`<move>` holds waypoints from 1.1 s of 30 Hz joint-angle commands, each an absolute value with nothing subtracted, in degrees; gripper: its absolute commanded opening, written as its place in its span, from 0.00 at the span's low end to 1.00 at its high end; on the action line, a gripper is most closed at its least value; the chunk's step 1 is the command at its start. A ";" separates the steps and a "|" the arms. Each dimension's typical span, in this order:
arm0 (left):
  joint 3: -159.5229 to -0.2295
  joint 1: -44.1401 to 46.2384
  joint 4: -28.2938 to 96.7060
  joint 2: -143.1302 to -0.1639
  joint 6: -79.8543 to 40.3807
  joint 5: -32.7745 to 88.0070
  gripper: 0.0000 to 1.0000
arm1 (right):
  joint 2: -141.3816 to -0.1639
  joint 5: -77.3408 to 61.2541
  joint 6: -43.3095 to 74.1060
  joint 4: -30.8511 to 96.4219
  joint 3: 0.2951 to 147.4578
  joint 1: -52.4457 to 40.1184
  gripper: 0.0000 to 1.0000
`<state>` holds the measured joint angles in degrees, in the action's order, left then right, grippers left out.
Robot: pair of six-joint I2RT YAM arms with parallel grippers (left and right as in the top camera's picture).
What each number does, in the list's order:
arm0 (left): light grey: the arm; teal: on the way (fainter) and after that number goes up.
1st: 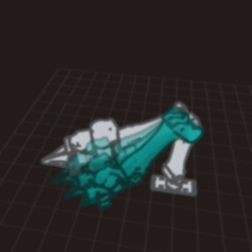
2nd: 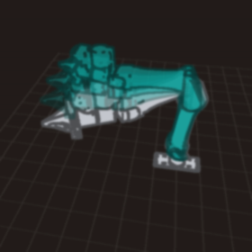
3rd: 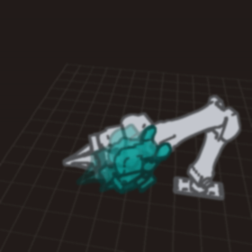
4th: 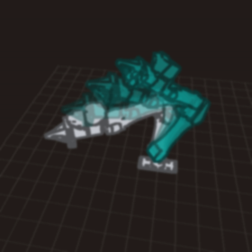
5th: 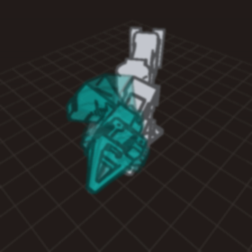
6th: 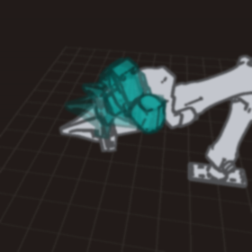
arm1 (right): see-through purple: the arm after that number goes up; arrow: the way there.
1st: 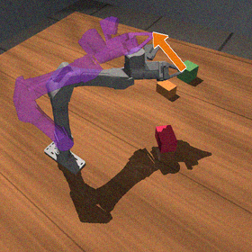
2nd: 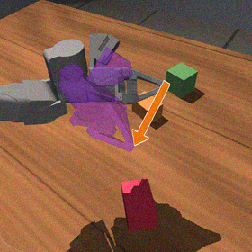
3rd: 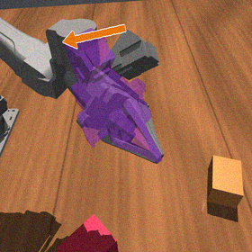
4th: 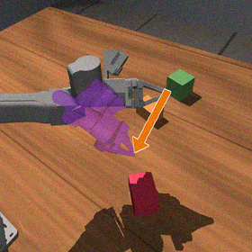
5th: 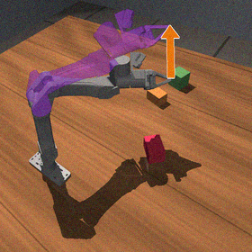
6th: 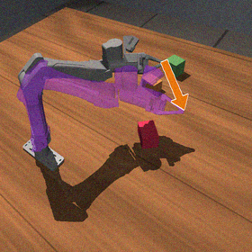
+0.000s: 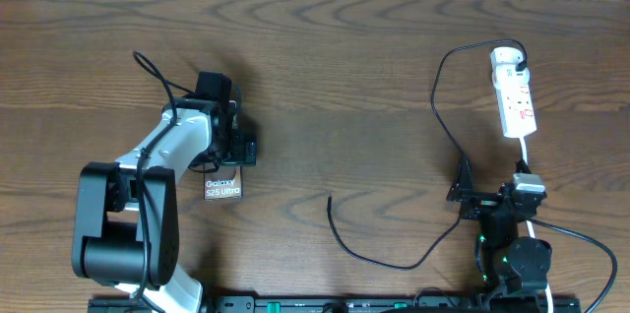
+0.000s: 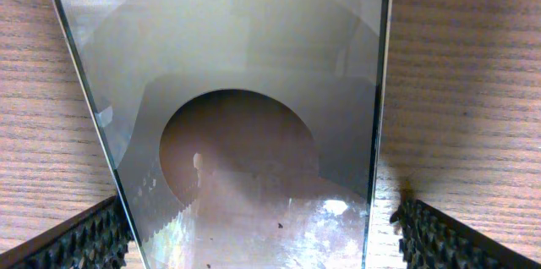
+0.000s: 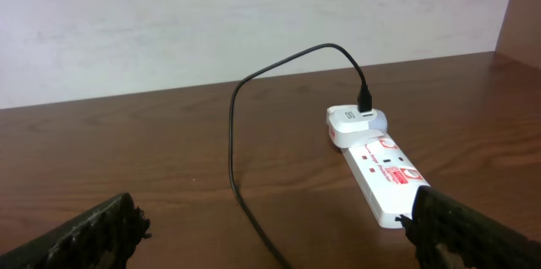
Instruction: Plug charger to phone and switch on socket
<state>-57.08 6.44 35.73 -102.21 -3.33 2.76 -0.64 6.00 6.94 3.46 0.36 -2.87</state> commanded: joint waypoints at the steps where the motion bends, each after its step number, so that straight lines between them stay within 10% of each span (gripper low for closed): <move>1: -54.59 6.48 36.77 -103.72 -2.59 0.32 0.98 | -0.34 6.07 6.33 3.68 0.32 -3.09 0.99; 33: -54.59 4.29 37.10 -103.72 -2.85 -1.54 0.98 | -0.34 6.07 6.33 3.68 0.32 -3.09 0.99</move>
<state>-57.08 4.91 36.42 -102.21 -3.16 2.70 -0.62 6.02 6.94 3.49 0.36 -2.87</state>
